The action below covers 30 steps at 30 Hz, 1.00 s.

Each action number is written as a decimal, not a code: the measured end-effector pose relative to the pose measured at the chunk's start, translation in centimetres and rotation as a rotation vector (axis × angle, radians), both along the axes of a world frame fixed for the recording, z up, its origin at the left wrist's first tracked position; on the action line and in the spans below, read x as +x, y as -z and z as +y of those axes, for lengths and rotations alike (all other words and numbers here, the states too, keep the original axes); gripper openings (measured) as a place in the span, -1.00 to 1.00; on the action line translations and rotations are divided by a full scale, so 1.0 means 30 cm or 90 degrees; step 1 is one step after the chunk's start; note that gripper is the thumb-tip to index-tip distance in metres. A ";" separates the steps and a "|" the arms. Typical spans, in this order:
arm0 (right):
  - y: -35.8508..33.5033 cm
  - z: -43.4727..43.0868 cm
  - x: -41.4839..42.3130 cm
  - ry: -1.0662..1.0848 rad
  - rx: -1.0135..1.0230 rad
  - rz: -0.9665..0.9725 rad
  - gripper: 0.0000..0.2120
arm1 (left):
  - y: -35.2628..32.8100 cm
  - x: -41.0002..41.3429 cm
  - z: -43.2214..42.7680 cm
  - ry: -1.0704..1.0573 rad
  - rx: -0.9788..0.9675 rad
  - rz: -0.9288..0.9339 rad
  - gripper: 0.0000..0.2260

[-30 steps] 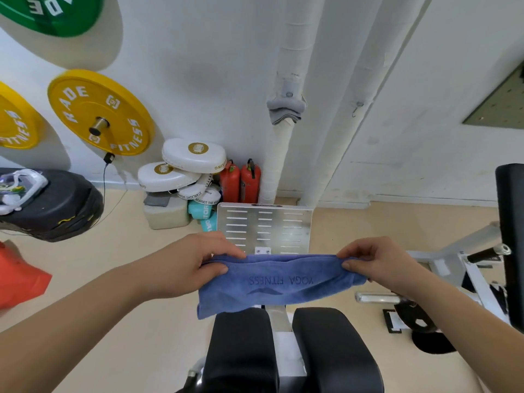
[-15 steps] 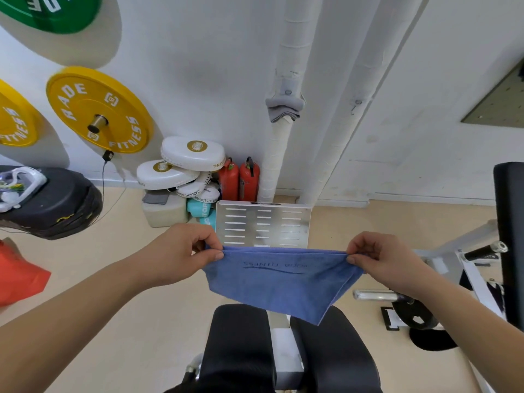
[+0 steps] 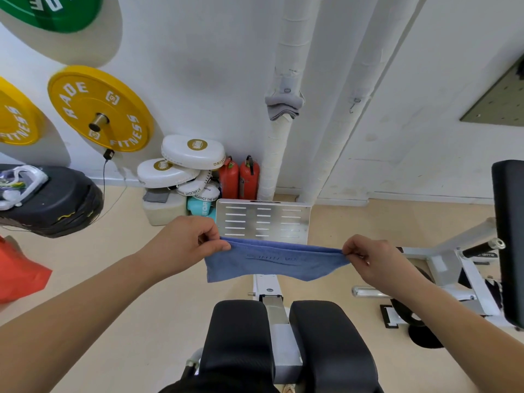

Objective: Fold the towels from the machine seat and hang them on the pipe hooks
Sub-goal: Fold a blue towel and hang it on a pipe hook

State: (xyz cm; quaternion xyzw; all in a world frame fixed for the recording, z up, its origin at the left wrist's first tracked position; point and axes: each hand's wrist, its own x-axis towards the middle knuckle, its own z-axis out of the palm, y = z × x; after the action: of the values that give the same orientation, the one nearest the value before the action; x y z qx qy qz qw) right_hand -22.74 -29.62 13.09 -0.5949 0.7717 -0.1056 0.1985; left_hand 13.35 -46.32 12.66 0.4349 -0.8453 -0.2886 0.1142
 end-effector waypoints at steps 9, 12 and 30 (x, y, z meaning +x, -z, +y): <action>0.073 0.048 0.043 0.085 -0.077 0.015 -0.74 | 0.086 0.010 0.051 0.154 -0.068 -0.113 -0.85; 0.136 0.155 0.076 0.054 -0.027 0.002 -0.72 | 0.165 0.076 0.170 0.186 -0.053 -0.133 -0.90; 0.456 0.722 0.250 -0.027 0.219 -0.175 -0.75 | 0.451 0.368 0.908 0.078 -0.017 -0.199 -0.56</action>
State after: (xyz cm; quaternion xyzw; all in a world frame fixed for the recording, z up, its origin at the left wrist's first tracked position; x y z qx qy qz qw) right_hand -15.23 -7.95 -0.59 -0.5487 0.7312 -0.0485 0.4025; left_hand 24.38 -19.07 -0.86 0.4208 -0.8814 -0.2124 -0.0307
